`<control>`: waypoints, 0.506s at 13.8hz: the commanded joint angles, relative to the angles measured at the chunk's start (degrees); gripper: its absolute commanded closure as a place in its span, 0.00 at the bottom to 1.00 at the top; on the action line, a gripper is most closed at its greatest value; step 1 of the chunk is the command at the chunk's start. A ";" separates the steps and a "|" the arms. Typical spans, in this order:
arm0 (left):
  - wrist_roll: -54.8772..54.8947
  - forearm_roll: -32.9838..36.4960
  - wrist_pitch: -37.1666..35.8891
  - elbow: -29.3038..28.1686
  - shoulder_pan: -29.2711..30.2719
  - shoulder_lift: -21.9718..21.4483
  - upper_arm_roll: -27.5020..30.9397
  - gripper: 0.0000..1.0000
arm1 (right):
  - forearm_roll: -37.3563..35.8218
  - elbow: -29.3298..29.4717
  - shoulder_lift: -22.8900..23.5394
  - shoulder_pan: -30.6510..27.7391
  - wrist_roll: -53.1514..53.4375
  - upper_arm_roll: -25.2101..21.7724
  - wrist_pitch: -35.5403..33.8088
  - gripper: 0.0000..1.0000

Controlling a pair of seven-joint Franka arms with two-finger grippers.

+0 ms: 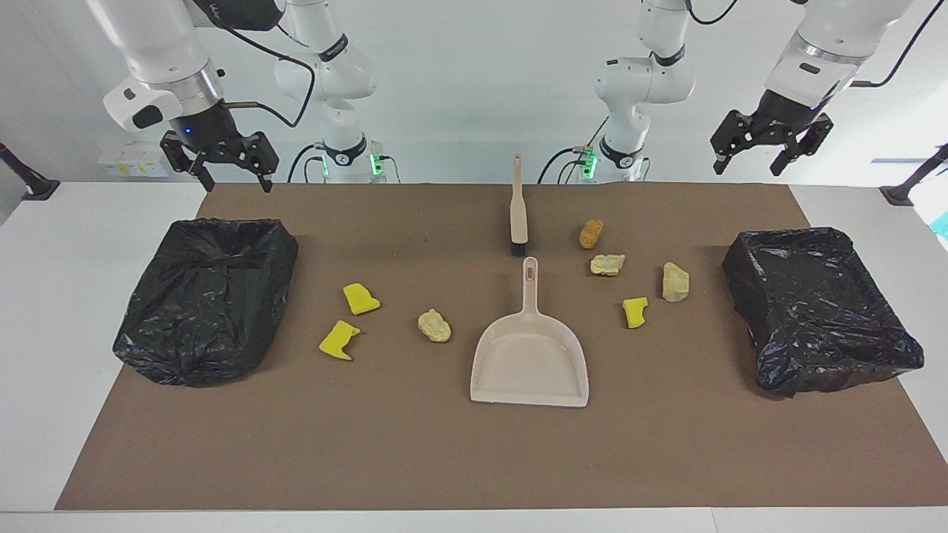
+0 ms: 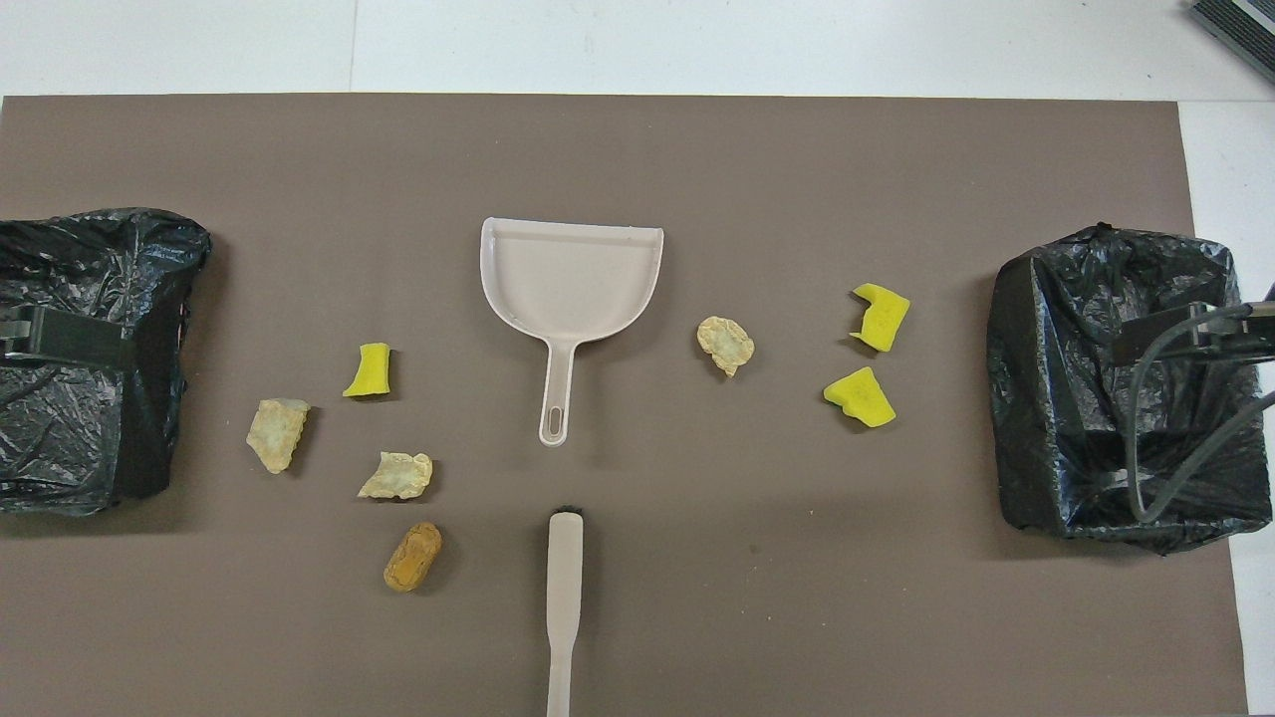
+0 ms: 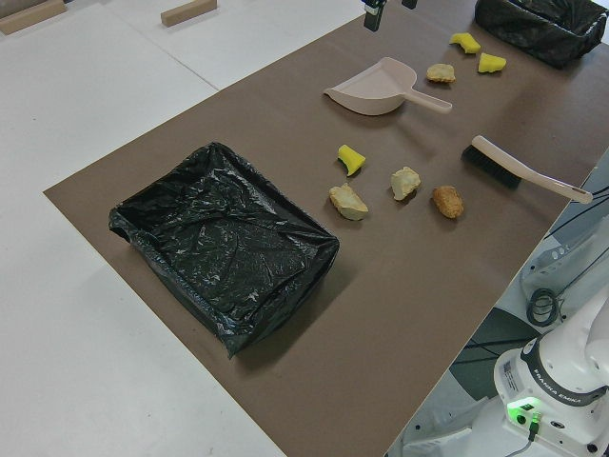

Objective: Sweep and dump trash in bin

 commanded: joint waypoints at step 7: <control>0.32 0.61 -0.52 -2.21 -0.57 -1.42 -0.95 0.00 | 1.00 -0.56 -0.80 -0.20 0.65 -0.06 -0.43 0.00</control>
